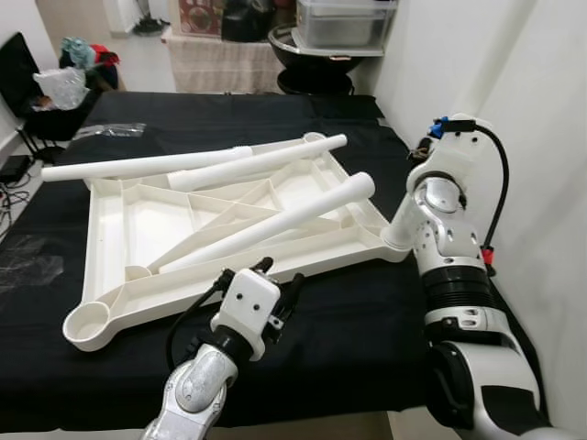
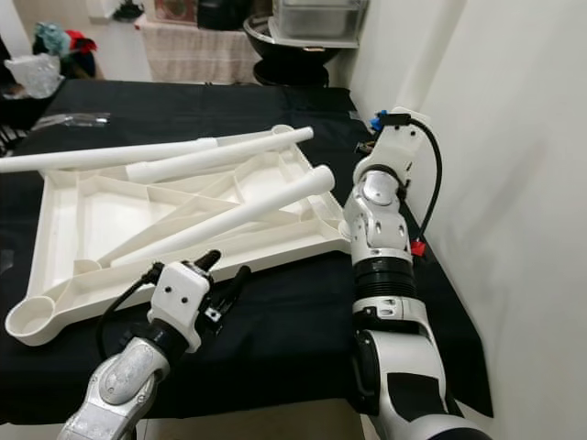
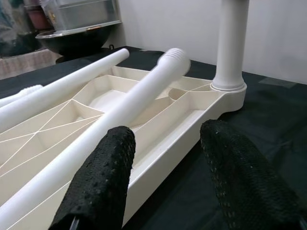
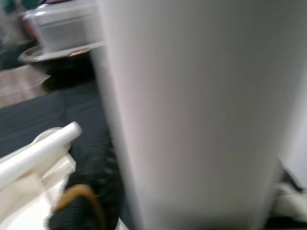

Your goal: Building children table

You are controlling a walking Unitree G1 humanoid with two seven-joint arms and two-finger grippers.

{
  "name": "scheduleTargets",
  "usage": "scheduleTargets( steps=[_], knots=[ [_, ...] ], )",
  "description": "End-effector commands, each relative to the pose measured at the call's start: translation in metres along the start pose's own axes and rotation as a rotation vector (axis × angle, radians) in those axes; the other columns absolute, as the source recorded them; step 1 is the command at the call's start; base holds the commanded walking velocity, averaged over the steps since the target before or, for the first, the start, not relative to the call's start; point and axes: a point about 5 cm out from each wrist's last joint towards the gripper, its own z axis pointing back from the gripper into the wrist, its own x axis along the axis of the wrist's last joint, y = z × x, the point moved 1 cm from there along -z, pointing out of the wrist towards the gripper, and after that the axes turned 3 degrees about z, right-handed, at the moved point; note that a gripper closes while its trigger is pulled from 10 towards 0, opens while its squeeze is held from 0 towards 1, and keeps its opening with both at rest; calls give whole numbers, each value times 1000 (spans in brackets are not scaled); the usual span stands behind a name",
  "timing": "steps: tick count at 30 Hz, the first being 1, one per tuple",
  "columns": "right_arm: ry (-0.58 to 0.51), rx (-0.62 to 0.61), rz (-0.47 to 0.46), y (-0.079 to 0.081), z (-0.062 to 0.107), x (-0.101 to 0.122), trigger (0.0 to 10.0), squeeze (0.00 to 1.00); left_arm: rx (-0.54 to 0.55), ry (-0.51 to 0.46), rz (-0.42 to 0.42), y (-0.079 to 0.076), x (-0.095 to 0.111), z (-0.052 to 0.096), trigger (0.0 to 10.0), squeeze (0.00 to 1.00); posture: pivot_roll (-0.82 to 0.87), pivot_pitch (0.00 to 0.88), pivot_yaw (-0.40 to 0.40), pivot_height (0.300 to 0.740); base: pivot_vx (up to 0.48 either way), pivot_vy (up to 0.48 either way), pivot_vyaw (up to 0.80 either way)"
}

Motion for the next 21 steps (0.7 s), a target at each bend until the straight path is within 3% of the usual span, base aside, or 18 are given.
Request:
scheduleTargets(
  steps=[1, 2, 3, 8, 10, 11, 12, 13, 14, 16, 17, 19, 21],
  knots=[
    [-39, 54, 5, 12, 2, 5, 10000, 1000, -5, 10, 7, -1, -2, 1, 10000, 0, 38, 22, -72, 740, 0, 0, 0],
    [-39, 54, 5, 12, 2, 5, 10000, 1000, -5, 10, 7, -1, -2, 1, 10000, 0, 38, 22, -72, 740, 0, 0, 0],
    [-47, 103, 30, 15, 2, 8, 10000, 0, -3, 11, 7, -1, -2, 1, 10000, 0, 37, 22, -73, 740, 0, 0, 0],
    [-16, 249, 14, 19, -1, 11, 10000, 0, -2, 11, 7, -1, -2, 1, 10000, 0, 38, 23, -74, 740, 0, 0, 0],
    [54, 537, -16, 21, -1, 9, 10000, 0, -2, 12, 7, -1, -2, 1, 10000, 0, 32, 23, -71, 740, 0, 0, 0],
    [54, 537, -16, 21, -1, 9, 10000, 0, -2, 12, 7, -1, -2, 1, 10000, 0, 32, 23, -71, 740, 0, 0, 0],
    [78, 844, 14, 19, 10, 7, 10000, 0, -3, 12, 7, -1, -2, 1, 10000, 0, 31, 24, -71, 740, 0, 0, 0],
    [78, 844, 14, 19, 10, 7, 10000, 0, -3, 12, 7, -1, -2, 1, 10000, 0, 31, 24, -71, 740, 0, 0, 0],
    [88, 1013, 69, 16, 20, 1, 10000, 0, -3, 11, 7, -1, -2, 1, 10000, 0, 31, 24, -71, 740, 0, 0, 0],
    [66, 1223, 91, 10, 38, 0, 10000, 0, -2, 10, 7, -1, -2, 0, 10000, 0, 32, 22, -73, 740, 0, 0, 0],
    [66, 1223, 91, 10, 38, 0, 10000, 0, -2, 10, 7, -1, -2, 0, 10000, 0, 32, 22, -73, 740, 0, 0, 0],
    [82, 1458, 33, 3, 59, 0, 10000, 0, -1, 9, 7, -1, -2, 1, 10000, 0, 38, 23, -73, 740, 0, 0, 0],
    [94, 1525, -1, 1, 65, 2, 10000, 0, 0, 9, 7, -1, -2, 1, 10000, 0, 41, 23, -74, 740, 0, 0, 0]
  ],
)
